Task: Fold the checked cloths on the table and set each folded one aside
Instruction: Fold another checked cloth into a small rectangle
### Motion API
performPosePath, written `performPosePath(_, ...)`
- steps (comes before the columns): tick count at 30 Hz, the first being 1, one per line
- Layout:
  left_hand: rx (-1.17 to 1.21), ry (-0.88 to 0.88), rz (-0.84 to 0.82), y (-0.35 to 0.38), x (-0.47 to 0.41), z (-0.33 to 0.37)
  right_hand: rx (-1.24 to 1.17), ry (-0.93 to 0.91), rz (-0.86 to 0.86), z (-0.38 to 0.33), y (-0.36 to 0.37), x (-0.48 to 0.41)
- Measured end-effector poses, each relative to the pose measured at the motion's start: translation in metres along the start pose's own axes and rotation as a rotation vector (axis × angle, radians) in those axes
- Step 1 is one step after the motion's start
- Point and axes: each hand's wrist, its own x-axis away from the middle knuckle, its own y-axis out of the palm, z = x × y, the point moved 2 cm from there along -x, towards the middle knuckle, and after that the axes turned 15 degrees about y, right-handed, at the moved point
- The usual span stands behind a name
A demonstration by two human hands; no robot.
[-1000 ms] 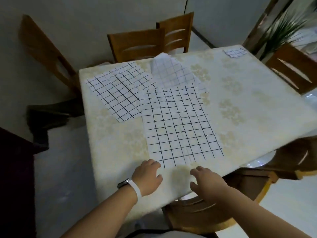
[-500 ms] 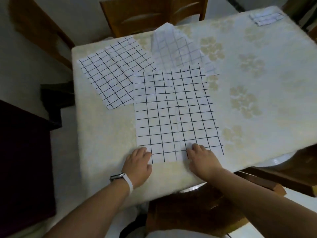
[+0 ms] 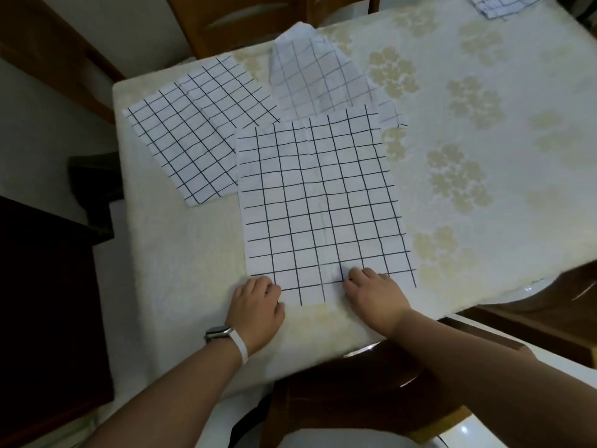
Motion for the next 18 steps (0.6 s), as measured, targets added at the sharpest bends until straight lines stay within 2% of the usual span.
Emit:
performPosePath(4, -0.006, 0.048, -0.064, -0.003, -0.016, 0.022, -0.013, -0.011, 0.023, -0.002, 0.001, -0.006)
performPosePath(9, -0.013, 0.067, -0.048, -0.002, -0.035, 0.042, -0.126, 0.032, 0.083, -0.004, -0.003, -0.004)
performPosePath(18, -0.038, 0.124, -0.02, -0.004, -0.03, 0.029, -0.277, 0.122, 0.245, 0.004, -0.021, 0.005)
